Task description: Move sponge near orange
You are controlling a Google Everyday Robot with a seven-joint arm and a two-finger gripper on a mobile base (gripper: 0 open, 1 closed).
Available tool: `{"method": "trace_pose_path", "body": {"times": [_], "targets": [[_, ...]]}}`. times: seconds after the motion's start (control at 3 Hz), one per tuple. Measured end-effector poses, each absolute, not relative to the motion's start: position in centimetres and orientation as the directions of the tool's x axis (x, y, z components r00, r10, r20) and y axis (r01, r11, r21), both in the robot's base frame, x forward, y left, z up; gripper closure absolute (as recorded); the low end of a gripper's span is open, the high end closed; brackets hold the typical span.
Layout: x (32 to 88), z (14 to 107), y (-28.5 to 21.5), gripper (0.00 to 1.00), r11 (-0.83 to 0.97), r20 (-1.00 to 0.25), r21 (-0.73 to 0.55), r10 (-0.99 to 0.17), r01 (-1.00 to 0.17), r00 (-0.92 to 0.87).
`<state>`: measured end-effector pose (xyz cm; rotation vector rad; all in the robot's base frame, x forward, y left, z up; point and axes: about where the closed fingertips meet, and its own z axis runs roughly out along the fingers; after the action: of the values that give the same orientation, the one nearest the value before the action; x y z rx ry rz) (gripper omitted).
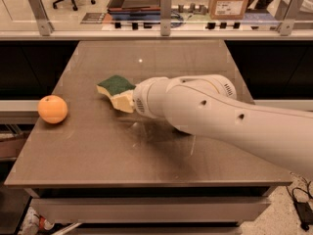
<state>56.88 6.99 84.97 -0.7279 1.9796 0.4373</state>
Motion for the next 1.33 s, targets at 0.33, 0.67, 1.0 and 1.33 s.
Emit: {"method": "trace_pose_path", "body": {"times": [0.33, 0.67, 1.0, 1.33], "targets": [[56.6, 84.5, 8.1, 1.0, 0.748, -0.877, 0.026, -0.302, -0.663, -0.375], [56.1, 84.3, 10.0, 1.0, 0.715, -0.878, 0.038, -0.31, -0.699, -0.365], [55.7, 84.5, 10.4, 0.82, 0.7, -0.881, 0.02, -0.326, -0.714, -0.344], [55.6, 84.7, 10.5, 0.59, 0.699, -0.882, 0.017, -0.327, -0.715, -0.34]]}}
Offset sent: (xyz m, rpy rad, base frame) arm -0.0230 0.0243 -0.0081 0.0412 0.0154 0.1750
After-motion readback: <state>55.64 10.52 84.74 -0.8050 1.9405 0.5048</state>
